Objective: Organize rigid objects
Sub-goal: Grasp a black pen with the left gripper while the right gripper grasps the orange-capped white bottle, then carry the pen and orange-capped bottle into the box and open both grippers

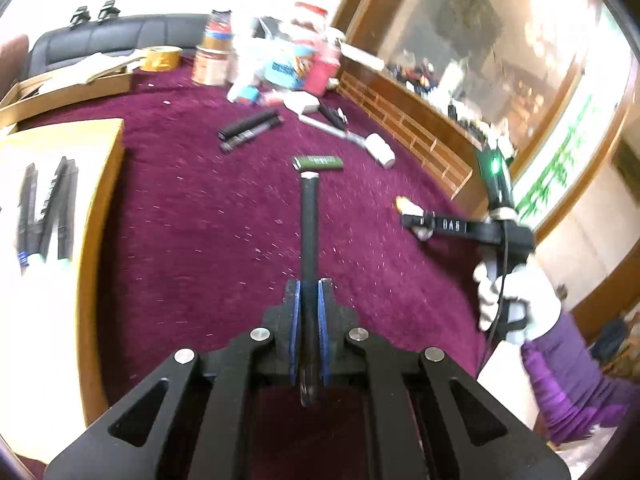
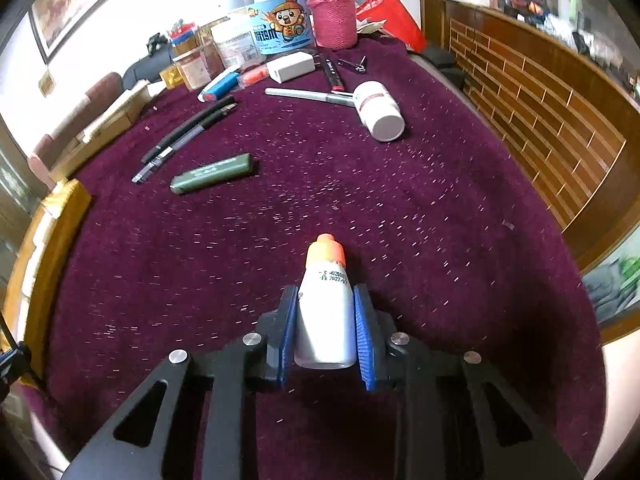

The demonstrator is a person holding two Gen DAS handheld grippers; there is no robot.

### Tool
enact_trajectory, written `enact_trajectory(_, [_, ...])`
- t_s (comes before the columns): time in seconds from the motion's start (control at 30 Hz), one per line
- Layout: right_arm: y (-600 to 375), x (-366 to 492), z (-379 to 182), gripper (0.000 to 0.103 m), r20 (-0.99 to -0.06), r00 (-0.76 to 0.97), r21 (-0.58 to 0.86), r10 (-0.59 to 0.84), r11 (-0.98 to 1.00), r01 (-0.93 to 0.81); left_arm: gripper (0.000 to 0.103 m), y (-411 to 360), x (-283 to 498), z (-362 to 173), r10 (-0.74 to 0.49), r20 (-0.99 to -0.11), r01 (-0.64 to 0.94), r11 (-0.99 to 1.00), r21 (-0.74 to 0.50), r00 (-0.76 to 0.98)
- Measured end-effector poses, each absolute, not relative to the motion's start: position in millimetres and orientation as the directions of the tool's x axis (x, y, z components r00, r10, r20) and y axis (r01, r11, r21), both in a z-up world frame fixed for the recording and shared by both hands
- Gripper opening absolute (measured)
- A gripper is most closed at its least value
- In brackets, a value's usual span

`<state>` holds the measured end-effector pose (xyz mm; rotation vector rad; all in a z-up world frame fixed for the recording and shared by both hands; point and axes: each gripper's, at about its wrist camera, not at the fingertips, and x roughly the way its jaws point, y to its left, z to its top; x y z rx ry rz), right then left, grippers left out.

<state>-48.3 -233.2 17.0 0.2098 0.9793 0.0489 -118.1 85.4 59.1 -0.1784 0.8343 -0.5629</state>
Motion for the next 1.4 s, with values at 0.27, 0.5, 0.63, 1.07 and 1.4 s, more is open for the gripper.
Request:
enact_trajectory(0.27, [-197.5,-60.9,45.0,0.024,-0.763,0.568,0.337,0.308,0.94,-0.057,0.006,168.8,-133.9,88.3,-0.592,-0.502,0.352,0.794,-0.495,0.631])
enact_trajectory(0.5, [-108.5,-59.9,68.7,0.024,-0.711,0.506,0.43,0.489,0.871,-0.238,0.006,241.2,-140.0,82.6,-0.515,-0.485,0.222,0.813,-0.538,0.707])
enact_trajectory(0.63, [-48.4,-58.4,69.6,0.024,-0.701,0.426,0.469,0.572,0.82,-0.329,0.006,274.1,-145.2,68.4,-0.493,-0.496,0.159,0.805,-0.571,0.715])
enact_trajectory(1.07, [129.6,-57.3,42.9,0.024,-0.777,0.242,0.406,0.581,0.757,-0.512,0.007,312.5,-111.8,32.5,-0.506,-0.598,0.095,0.806,-0.584,0.622])
enact_trajectory(1.4, [166.2,-61.5,24.2,0.024,-0.841,0.275,0.267,0.465,0.8,-0.537,0.008,290.1,-78.7,7.9,-0.422,-0.726,0.067,0.884,-0.463,0.543])
